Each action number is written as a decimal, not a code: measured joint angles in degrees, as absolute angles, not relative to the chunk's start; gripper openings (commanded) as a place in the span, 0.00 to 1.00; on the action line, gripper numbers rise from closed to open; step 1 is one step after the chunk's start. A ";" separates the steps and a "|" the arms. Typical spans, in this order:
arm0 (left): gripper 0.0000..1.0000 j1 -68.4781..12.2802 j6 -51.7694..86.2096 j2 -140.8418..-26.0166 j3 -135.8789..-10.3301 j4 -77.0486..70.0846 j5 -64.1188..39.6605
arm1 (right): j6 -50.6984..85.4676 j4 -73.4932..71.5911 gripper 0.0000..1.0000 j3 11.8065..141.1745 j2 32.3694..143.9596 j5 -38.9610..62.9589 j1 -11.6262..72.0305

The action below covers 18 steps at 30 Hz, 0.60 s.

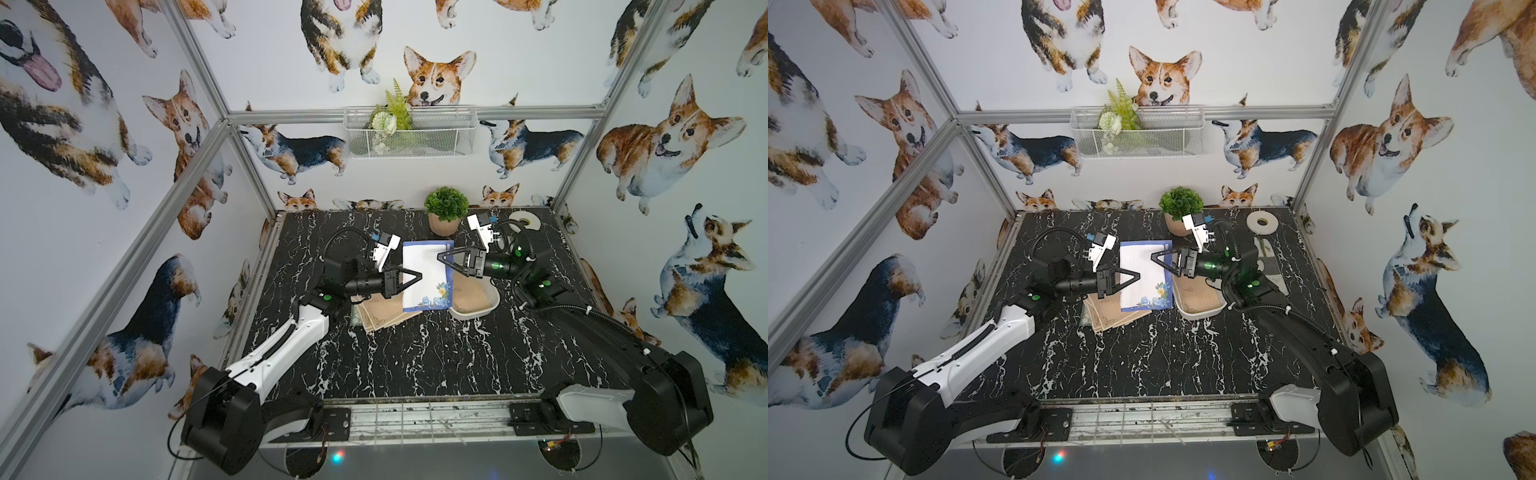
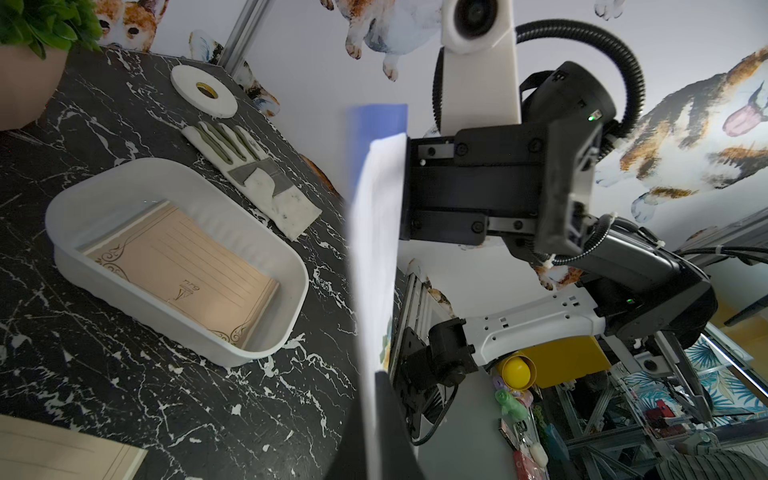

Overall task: Take out the stationery paper from the storage box
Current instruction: Place the stationery paper at the center of the board.

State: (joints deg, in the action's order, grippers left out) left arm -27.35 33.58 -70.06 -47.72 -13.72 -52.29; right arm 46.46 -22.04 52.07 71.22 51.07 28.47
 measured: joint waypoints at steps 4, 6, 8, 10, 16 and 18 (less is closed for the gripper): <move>0.00 -27.35 33.21 -69.89 -47.75 -12.99 -52.12 | 44.73 -19.90 0.50 51.48 71.64 50.85 29.26; 0.00 -27.35 33.04 -69.71 -47.75 -12.51 -52.01 | 43.51 -18.76 0.30 50.65 71.66 50.83 29.26; 0.00 -27.35 32.69 -69.52 -47.75 -12.12 -51.68 | 43.42 -18.35 0.16 50.37 71.66 50.81 29.26; 0.00 -27.35 32.27 -69.28 -47.75 -11.38 -51.27 | 43.16 -17.67 0.05 50.33 71.66 50.78 29.26; 0.57 -27.33 30.00 -67.90 -50.52 -6.98 -49.65 | 41.87 -16.03 0.00 50.61 71.75 49.56 29.28; 0.58 -27.29 28.93 -67.31 -50.83 -6.02 -48.90 | 41.87 -15.75 0.00 50.65 71.75 49.54 29.34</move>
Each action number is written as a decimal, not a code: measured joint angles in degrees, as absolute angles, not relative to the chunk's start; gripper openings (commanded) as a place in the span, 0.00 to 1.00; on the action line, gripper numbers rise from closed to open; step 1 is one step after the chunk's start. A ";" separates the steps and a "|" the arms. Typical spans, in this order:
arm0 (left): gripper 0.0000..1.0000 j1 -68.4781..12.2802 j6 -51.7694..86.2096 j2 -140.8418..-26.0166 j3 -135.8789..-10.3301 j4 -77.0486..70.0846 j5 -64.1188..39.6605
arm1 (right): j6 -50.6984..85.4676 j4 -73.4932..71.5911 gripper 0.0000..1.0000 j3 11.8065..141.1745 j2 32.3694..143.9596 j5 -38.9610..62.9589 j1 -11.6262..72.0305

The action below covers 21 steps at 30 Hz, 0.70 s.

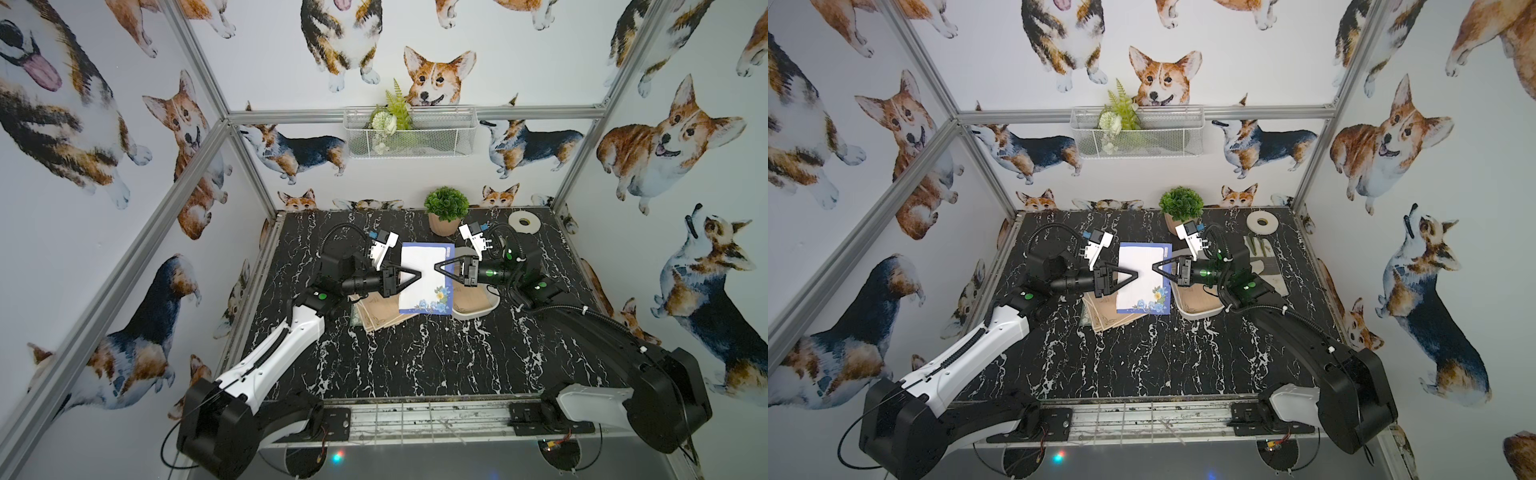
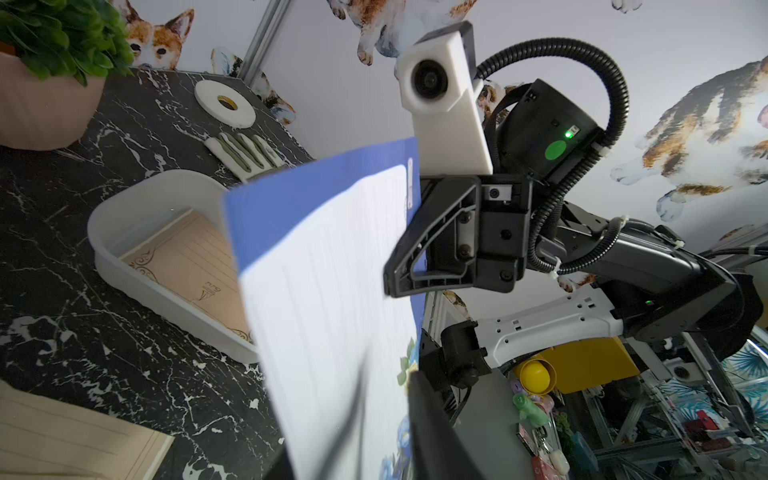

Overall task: Take out the stationery paper from the storage box
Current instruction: Place the stationery paper at the center of the board.

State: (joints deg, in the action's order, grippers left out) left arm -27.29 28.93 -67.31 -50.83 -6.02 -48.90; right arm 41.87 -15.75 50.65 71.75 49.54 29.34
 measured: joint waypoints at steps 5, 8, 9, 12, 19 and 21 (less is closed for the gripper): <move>0.36 -27.29 27.18 -66.17 -50.68 -3.73 -47.81 | 41.91 -15.42 0.00 50.72 71.79 49.52 29.36; 0.13 -27.27 26.98 -66.28 -50.37 -3.55 -47.83 | 41.95 -15.42 0.00 50.78 72.01 49.52 29.36; 0.10 -27.29 26.96 -66.35 -50.33 -3.57 -47.83 | 41.95 -15.42 0.00 50.81 72.05 49.54 29.36; 0.00 -27.27 26.98 -66.59 -50.19 -3.55 -47.83 | 41.98 -15.44 0.00 51.07 72.12 49.54 29.36; 0.00 -27.24 27.03 -66.43 -49.56 -4.40 -47.77 | 42.22 -15.42 0.42 51.37 72.90 49.69 29.36; 0.00 -27.24 26.83 -66.06 -49.47 -3.99 -47.22 | 42.28 -15.40 0.60 51.37 72.97 49.65 29.36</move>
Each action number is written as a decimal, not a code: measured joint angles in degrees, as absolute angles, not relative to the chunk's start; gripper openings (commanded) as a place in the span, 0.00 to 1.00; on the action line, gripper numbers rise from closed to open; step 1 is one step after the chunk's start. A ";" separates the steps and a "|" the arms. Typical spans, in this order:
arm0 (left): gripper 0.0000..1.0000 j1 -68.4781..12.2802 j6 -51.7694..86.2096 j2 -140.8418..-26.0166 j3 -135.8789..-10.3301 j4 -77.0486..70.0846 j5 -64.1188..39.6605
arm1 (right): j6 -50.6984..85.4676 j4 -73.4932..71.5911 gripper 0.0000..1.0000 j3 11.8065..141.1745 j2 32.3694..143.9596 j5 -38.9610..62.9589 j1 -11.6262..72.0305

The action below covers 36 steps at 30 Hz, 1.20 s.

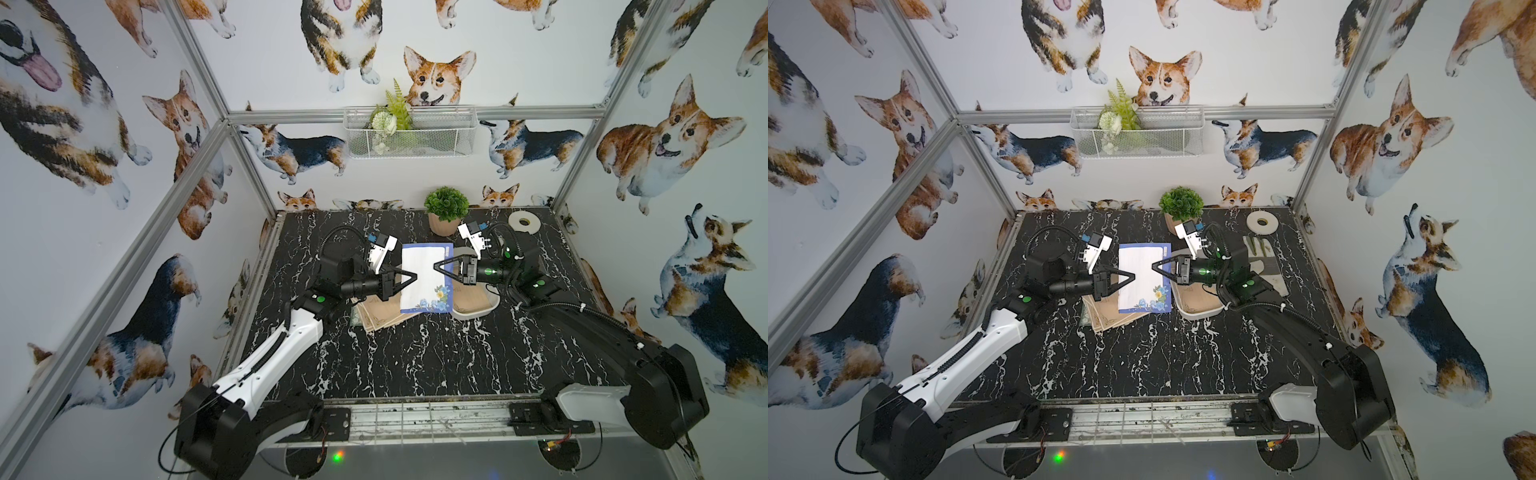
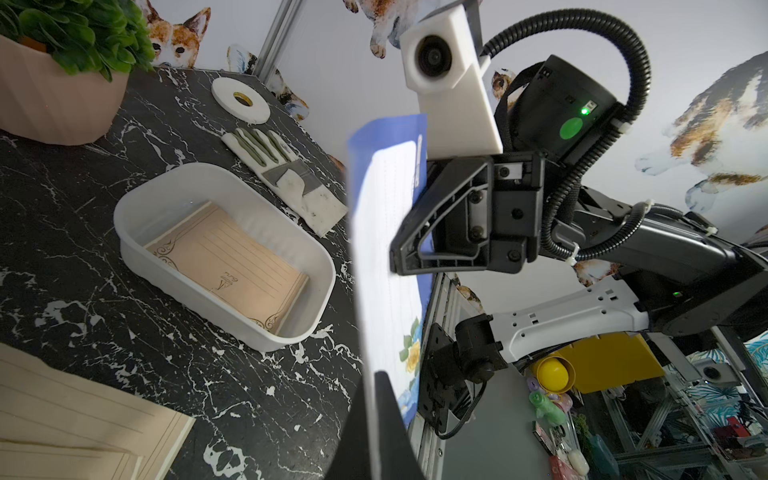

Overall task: Take out the stationery paper from the storage box
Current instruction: Place the stationery paper at the center of the board.

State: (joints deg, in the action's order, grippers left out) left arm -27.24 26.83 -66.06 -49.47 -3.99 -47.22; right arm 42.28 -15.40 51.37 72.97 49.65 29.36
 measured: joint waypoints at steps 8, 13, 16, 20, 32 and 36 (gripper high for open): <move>0.00 -22.24 25.98 -66.46 -47.09 -0.54 -40.71 | 39.16 -9.85 0.74 52.03 72.01 47.77 29.36; 0.00 -18.06 28.67 -69.56 -45.17 0.99 -36.75 | 35.88 -4.16 0.76 52.77 71.07 44.21 29.36; 0.00 -17.47 28.67 -71.75 -45.91 3.25 -32.73 | 34.15 -0.80 0.76 53.47 71.09 41.91 29.34; 0.00 -15.70 29.69 -74.67 -43.92 3.60 -29.04 | 32.25 3.18 0.76 54.04 71.16 38.22 29.26; 0.08 -14.26 31.24 -83.85 -41.60 3.73 -21.71 | 24.14 20.80 0.76 58.48 75.26 14.11 29.26; 0.21 -14.26 31.00 -83.81 -41.85 5.69 -18.02 | 22.65 25.06 0.75 60.40 79.81 8.88 29.26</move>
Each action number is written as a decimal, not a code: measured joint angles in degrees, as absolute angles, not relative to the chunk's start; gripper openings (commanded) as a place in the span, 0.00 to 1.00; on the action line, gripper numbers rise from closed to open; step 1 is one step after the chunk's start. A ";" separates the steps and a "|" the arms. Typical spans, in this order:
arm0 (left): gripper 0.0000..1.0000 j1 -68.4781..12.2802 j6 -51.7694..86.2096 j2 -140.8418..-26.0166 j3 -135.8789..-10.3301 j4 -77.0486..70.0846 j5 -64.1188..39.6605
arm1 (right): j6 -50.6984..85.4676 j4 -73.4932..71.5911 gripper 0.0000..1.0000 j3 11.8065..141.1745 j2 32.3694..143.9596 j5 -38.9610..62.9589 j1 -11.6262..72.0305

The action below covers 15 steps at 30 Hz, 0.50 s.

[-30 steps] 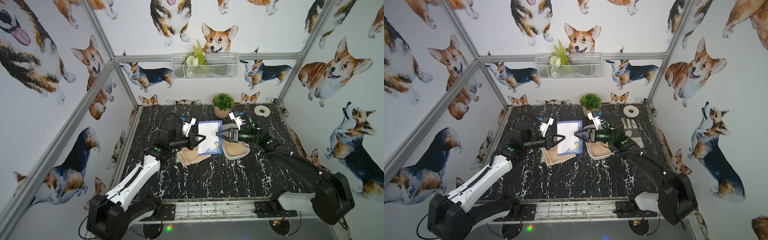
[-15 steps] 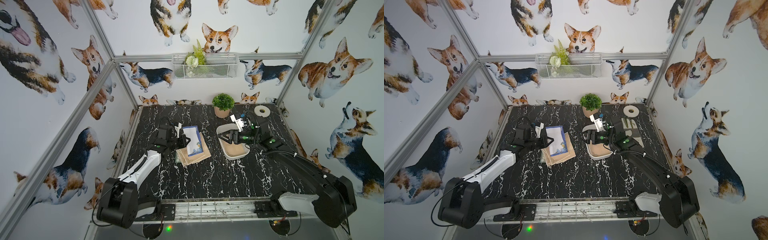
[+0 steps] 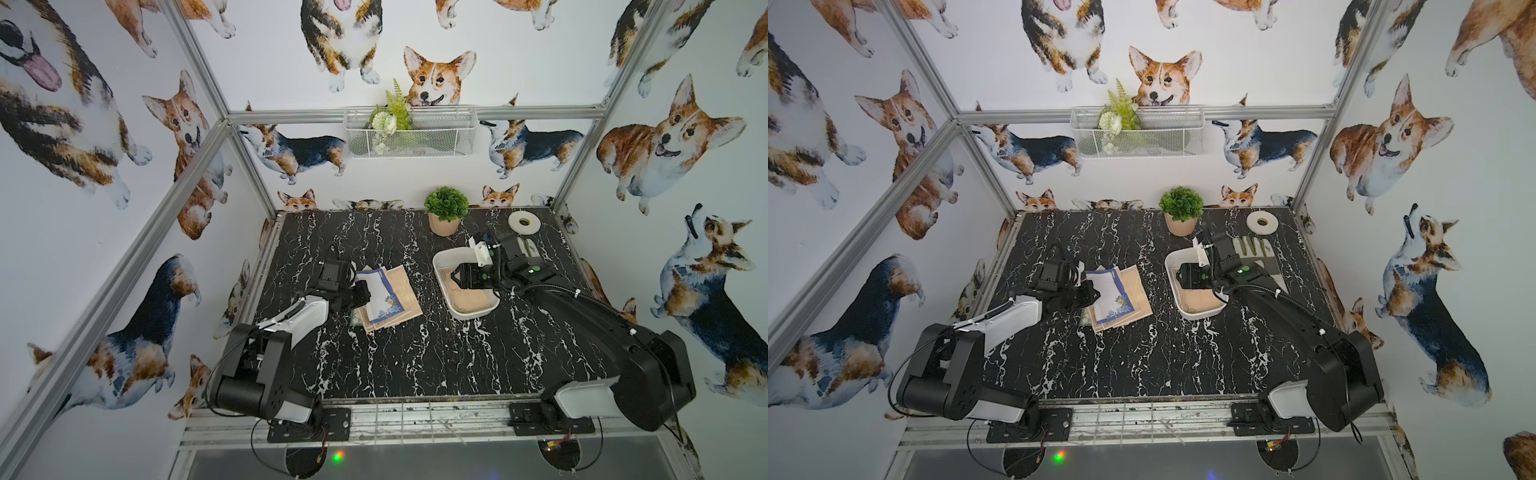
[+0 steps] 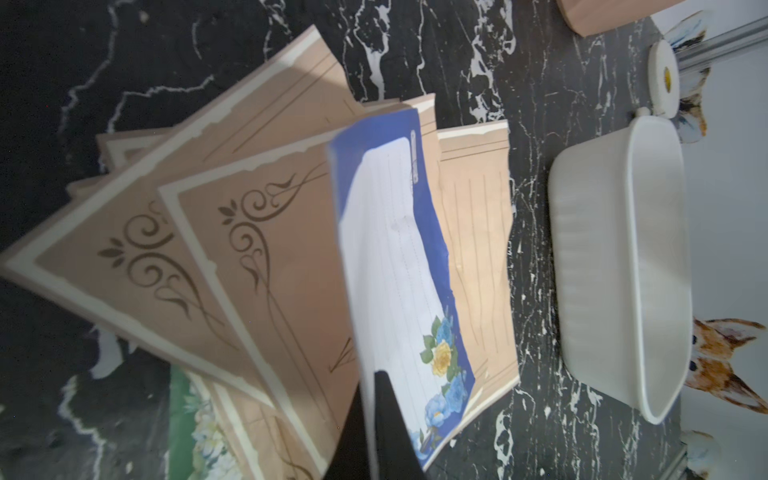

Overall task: Take out the stationery paper from the storage box
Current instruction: Place the stationery paper at the center of the board, then pick up the stationery paper from the storage box.

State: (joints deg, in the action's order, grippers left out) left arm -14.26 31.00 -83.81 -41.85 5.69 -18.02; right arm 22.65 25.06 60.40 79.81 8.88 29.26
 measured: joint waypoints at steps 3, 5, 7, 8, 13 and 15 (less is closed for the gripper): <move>0.43 -14.26 30.33 -82.83 -42.33 8.10 -14.68 | 22.24 26.94 0.75 60.73 81.95 6.28 29.26; 0.58 -14.28 30.17 -81.56 -42.52 9.47 -12.23 | 21.71 27.44 0.75 60.93 83.24 4.82 29.26; 0.69 -14.39 30.00 -79.88 -42.70 11.18 -9.93 | 21.15 28.08 0.75 61.63 85.21 3.33 29.26; 0.72 -14.44 29.85 -79.05 -42.78 11.84 -8.88 | 21.08 28.23 0.75 61.98 86.17 2.90 29.26; 0.74 -15.00 29.12 -73.43 -43.86 15.66 -3.18 | 20.16 29.39 0.74 64.42 92.12 -0.01 29.26; 0.76 -15.03 29.10 -70.43 -44.01 16.86 -0.80 | 19.68 29.82 0.75 65.14 93.86 -1.45 29.26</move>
